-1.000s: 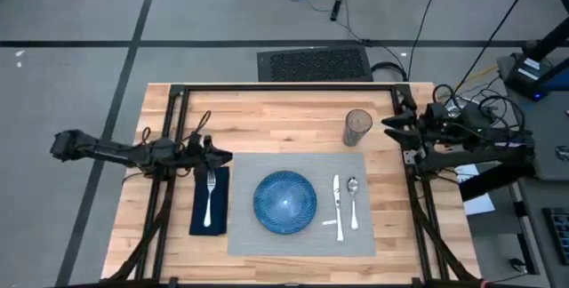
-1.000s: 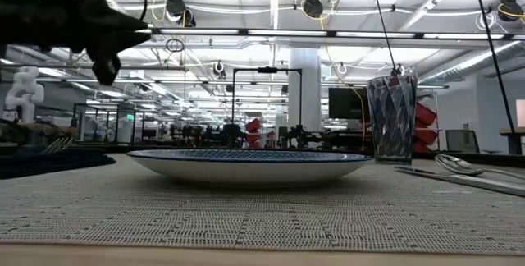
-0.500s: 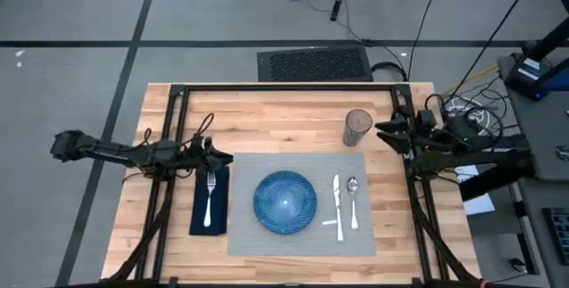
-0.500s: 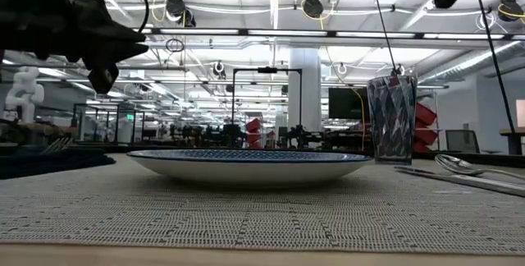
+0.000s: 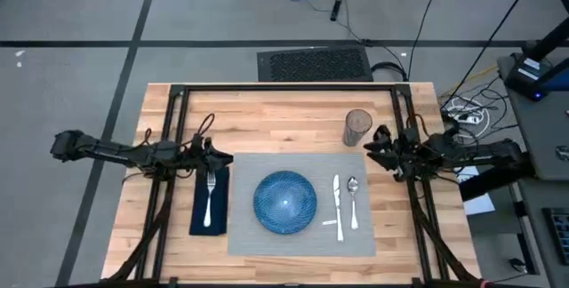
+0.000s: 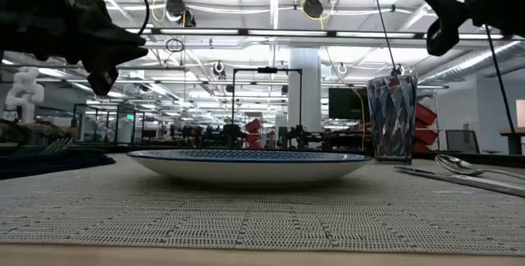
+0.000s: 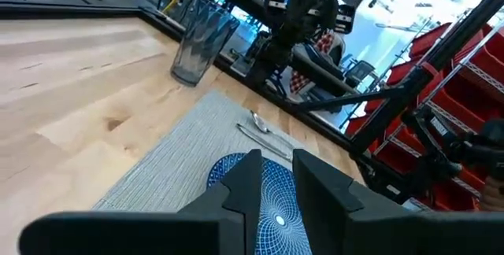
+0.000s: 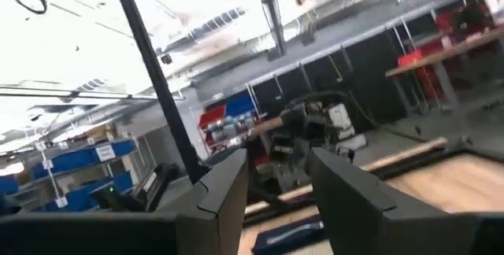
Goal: Set table place
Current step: Return to Home Position
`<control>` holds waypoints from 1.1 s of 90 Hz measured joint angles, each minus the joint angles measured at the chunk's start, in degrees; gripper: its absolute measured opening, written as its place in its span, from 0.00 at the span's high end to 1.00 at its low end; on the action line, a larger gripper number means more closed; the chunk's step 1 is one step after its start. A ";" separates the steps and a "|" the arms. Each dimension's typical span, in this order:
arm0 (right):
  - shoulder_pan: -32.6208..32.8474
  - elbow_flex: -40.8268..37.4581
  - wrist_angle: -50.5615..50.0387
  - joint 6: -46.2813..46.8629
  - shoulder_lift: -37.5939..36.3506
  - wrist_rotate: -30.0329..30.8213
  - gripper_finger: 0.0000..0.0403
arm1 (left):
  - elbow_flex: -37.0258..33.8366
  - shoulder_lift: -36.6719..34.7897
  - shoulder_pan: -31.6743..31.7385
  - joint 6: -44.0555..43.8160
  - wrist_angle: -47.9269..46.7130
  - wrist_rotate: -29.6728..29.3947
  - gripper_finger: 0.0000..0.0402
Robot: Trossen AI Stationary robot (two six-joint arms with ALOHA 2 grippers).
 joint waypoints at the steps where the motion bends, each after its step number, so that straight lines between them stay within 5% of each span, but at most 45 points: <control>1: 0.00 -0.01 -0.13 -0.06 0.00 -0.03 0.68 | 0.00 0.00 0.00 0.00 -0.03 0.00 0.85; 99: 0.00 -0.01 -10.31 4.57 0.02 0.12 0.68 | -0.02 0.01 0.00 2.93 -6.36 -0.20 0.85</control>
